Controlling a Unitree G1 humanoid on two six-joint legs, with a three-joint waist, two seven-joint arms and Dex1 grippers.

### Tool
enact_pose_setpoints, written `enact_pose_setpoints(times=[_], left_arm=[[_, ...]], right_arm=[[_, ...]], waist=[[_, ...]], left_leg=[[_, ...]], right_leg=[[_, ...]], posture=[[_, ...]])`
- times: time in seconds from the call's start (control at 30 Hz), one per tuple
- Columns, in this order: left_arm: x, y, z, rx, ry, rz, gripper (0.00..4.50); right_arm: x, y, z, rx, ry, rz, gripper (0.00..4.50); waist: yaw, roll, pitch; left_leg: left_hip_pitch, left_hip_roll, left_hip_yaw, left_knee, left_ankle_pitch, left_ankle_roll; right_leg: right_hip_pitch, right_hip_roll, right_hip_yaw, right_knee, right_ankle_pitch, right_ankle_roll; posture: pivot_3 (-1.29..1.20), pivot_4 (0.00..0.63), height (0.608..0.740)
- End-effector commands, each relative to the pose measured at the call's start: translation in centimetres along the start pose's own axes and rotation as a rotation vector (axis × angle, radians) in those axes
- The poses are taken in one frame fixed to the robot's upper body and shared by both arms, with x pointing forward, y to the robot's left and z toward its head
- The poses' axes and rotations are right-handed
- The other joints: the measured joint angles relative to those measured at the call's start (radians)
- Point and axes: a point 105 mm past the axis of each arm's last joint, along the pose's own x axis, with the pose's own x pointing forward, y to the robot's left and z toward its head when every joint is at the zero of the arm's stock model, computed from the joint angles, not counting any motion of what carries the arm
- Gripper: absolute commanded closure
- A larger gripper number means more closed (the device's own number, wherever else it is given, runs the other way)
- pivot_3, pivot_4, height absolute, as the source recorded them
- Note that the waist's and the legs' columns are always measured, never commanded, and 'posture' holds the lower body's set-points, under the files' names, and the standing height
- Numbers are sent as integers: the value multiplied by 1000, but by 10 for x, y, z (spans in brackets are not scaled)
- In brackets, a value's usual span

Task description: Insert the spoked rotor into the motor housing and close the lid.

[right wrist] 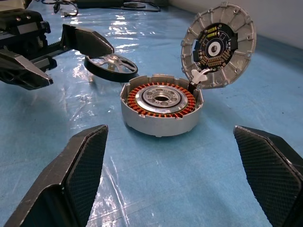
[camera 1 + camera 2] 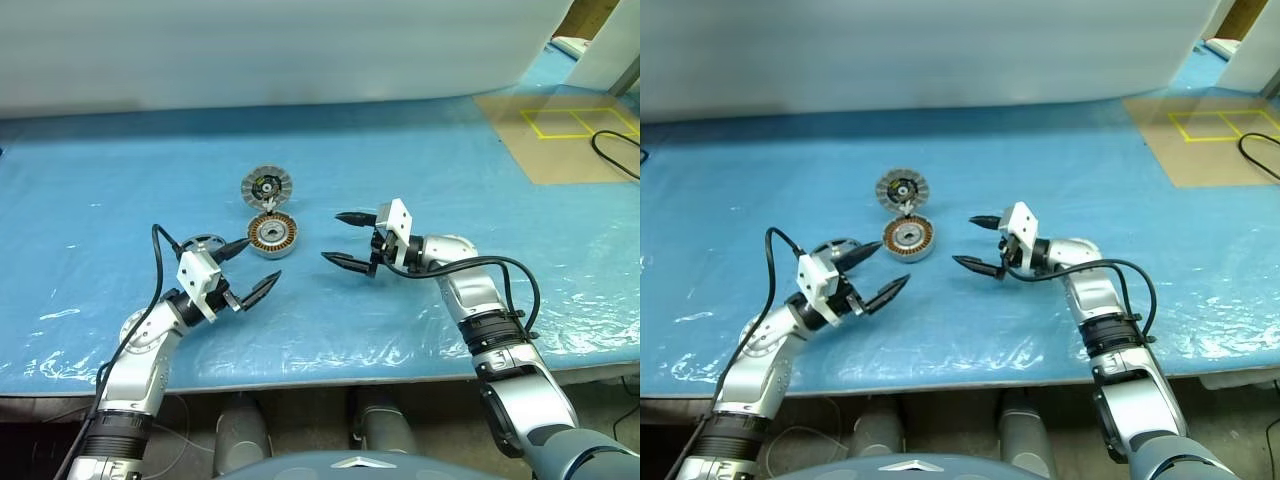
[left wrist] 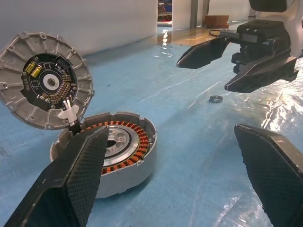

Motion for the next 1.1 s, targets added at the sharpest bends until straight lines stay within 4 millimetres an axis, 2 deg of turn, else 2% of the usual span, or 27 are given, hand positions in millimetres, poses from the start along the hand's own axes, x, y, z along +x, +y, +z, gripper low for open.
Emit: enact_pose_setpoints(times=[0.03, 0.23, 0.6, 0.9, 1.1], left_arm=[[3, 0, 10, 37, -31, -11, 28], [4, 1, 13, 45, -34, -16, 28], [-1, -3, 6, 43, -11, -26, 28], [-4, -4, 8, 43, -15, -17, 28], [-5, -4, 8, 45, -5, -17, 28]], right_arm=[[0, -6, 12, -44, -26, 0, 0], [-2, -4, 10, -43, -26, -1, 0], [-5, 11, -2, -42, 7, 45, 0], [-6, 16, -3, -34, 11, 55, 0], [0, 18, 0, -23, -2, 50, 0]], waist=[[0, 0, 0], [0, 0, 0], [-1, 0, 0], [0, 0, 0], [0, 0, 0]], left_leg=[[0, 0, 0, 0, 0, 0], [0, 0, 0, 0, 0, 0], [0, 0, 0, -1, 0, 0], [0, 0, 0, -1, -1, 1], [0, 0, 0, -2, -1, 1]], right_leg=[[0, 0, 0, 0, 0, 0], [0, 0, 0, 0, 0, 0], [0, 0, 0, -1, 0, 0], [0, 0, 0, -2, 0, 0], [0, 0, 0, -2, 0, 0]], posture=[[0, 150, 740], [0, 150, 740], [0, 150, 740], [0, 150, 740], [0, 150, 740]])
